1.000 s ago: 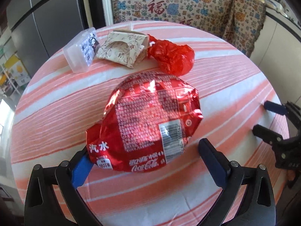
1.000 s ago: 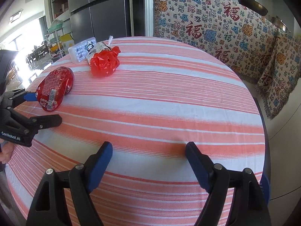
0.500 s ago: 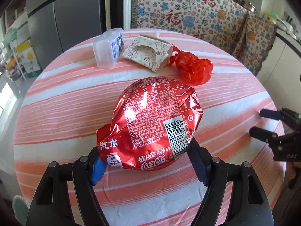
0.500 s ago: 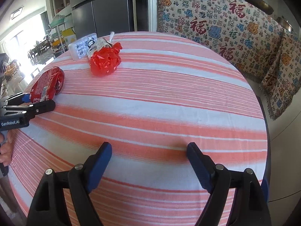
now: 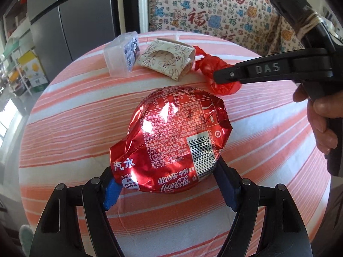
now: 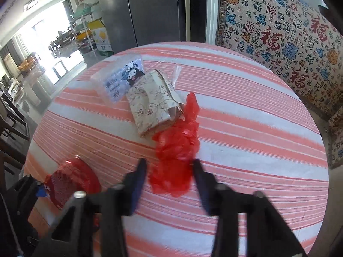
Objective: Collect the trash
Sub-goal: 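Close the left gripper on the red Coca-Cola bag while the right approaches the red plastic bag, then lift the Coca-Cola bag with the left gripper while the right grasps the red plastic bag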
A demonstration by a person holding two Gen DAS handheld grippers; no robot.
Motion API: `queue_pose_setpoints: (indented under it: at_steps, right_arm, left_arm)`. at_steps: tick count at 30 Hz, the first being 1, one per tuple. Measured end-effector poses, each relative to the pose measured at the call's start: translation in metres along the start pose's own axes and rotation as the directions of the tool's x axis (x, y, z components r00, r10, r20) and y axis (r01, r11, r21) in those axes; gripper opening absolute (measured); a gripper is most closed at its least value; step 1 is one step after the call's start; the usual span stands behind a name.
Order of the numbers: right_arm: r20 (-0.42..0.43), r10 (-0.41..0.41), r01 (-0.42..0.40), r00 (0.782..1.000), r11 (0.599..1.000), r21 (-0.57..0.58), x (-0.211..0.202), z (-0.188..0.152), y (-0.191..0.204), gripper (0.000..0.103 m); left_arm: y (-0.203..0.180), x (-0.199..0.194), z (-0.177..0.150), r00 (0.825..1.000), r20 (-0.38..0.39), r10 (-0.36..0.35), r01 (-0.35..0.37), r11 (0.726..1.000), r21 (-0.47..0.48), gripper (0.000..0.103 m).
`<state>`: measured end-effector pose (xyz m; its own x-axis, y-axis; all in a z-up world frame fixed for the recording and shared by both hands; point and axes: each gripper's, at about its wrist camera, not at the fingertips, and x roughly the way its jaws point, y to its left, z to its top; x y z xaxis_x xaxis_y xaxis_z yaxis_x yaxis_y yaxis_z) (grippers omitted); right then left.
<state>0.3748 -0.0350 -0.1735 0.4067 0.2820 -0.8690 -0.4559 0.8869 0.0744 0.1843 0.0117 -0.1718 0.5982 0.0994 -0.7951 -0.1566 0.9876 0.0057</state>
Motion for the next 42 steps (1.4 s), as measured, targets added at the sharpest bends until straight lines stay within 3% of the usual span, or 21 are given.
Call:
queue_pose_setpoints:
  at_steps: [6, 11, 15, 20, 25, 29, 32, 34, 38, 40, 42]
  right_arm:
    - [0.031, 0.049, -0.052, 0.998, 0.992, 0.113, -0.043, -0.048, -0.042, 0.028]
    - [0.017, -0.034, 0.032, 0.999, 0.994, 0.103, -0.082, -0.114, -0.056, 0.028]
    - [0.061, -0.081, 0.073, 0.995, 0.99, 0.122, -0.092, -0.145, -0.057, 0.029]
    - [0.125, -0.062, 0.042, 0.99, 0.986, 0.162, -0.09, -0.157, -0.061, 0.033]
    - [0.124, -0.036, 0.013, 0.992, 0.983, 0.183, -0.088, -0.161, -0.062, 0.062]
    - [0.106, -0.032, 0.013, 0.994, 0.984, 0.176, -0.082, -0.163, -0.057, 0.062]
    - [0.097, -0.024, 0.009, 0.995, 0.988, 0.156, -0.078, -0.165, -0.049, 0.062]
    - [0.101, -0.039, 0.024, 0.994, 0.989, 0.144, -0.077, -0.165, -0.044, 0.063]
    - [0.108, -0.042, 0.027, 0.993, 0.991, 0.134, -0.077, -0.166, -0.041, 0.064]
    - [0.111, -0.032, 0.016, 0.993, 0.99, 0.141, -0.078, -0.167, -0.044, 0.064]
    - [0.111, -0.018, 0.0, 0.994, 0.988, 0.156, -0.08, -0.167, -0.047, 0.063]
  left_arm:
    - [-0.007, -0.002, 0.0, 1.0, -0.007, -0.003, 0.003, 1.0, 0.012, 0.078]
    - [-0.022, -0.011, -0.011, 1.0, -0.025, -0.019, 0.02, 0.999, 0.047, 0.084]
    - [-0.033, -0.023, -0.026, 0.997, -0.051, -0.063, 0.067, 0.994, 0.085, 0.087]
    - [-0.023, -0.043, -0.036, 0.979, -0.088, -0.183, 0.188, 0.98, 0.062, 0.088]
    - [0.015, -0.056, -0.015, 0.981, -0.033, -0.192, 0.193, 0.981, 0.036, 0.098]
    - [0.014, -0.041, 0.01, 0.951, -0.065, -0.301, 0.308, 0.939, 0.156, 0.101]
    - [0.007, -0.02, 0.025, 0.971, -0.073, -0.227, 0.238, 0.93, 0.279, 0.101]
    - [0.007, -0.006, 0.032, 0.974, -0.074, -0.216, 0.228, 0.921, 0.317, 0.101]
    - [0.013, 0.012, 0.034, 0.935, -0.151, -0.322, 0.352, 0.901, 0.254, 0.101]
    - [0.007, 0.004, 0.026, 0.897, -0.187, -0.401, 0.438, 0.864, 0.25, 0.101]
    - [-0.001, -0.005, 0.017, 0.874, -0.213, -0.436, 0.482, 0.833, 0.273, 0.101]
